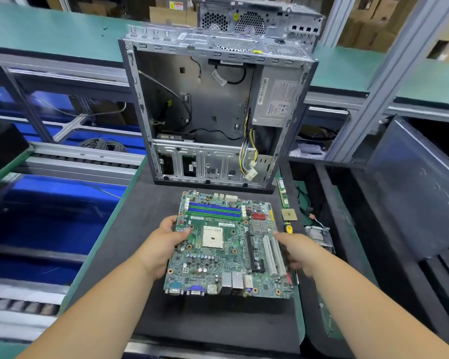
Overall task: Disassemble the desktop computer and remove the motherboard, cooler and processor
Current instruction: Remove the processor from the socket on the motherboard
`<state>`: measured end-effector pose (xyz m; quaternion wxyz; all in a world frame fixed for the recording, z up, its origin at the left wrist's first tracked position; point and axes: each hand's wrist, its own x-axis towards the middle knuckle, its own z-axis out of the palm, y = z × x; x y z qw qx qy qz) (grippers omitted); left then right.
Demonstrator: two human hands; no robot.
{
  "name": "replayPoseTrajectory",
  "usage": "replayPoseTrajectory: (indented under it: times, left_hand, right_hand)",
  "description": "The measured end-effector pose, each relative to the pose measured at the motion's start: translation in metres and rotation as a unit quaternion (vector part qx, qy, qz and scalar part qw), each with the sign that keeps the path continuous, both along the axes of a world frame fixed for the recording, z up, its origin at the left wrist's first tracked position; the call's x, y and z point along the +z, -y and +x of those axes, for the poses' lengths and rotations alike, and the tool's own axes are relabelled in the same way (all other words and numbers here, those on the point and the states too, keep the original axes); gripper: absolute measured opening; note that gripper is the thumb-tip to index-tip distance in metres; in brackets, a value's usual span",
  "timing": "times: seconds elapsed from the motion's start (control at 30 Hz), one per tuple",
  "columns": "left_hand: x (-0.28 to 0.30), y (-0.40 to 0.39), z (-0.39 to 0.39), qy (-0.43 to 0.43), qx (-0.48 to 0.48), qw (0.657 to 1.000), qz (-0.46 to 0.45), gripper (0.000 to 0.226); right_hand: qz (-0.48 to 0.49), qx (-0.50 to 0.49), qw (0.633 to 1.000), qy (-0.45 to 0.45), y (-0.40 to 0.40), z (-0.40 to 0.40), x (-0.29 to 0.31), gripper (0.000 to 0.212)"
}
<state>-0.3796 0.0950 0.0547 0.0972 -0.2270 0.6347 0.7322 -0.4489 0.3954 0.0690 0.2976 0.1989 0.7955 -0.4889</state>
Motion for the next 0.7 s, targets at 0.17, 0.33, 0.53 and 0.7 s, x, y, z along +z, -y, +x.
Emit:
replayPoseTrajectory:
  times: [0.17, 0.33, 0.53, 0.7]
  left_hand:
    - [0.006, -0.042, -0.006, -0.001, 0.016, 0.999, 0.044, 0.028]
    - [0.014, -0.101, -0.023, 0.005, 0.017, 0.994, 0.107, 0.026]
    - [0.023, -0.168, -0.041, 0.009, -0.010, 0.983, 0.186, 0.025]
    - [0.033, -0.215, -0.057, 0.006, -0.050, 0.977, 0.206, 0.025]
  right_hand:
    - [-0.068, 0.021, 0.996, -0.046, -0.041, -0.009, 0.022, 0.069]
    - [-0.100, -0.015, 0.988, -0.120, -0.095, -0.009, 0.054, 0.058]
    - [-0.056, -0.024, 0.982, -0.176, -0.156, -0.008, 0.094, 0.054]
    - [-0.023, -0.018, 0.972, -0.232, -0.190, -0.013, 0.134, 0.018]
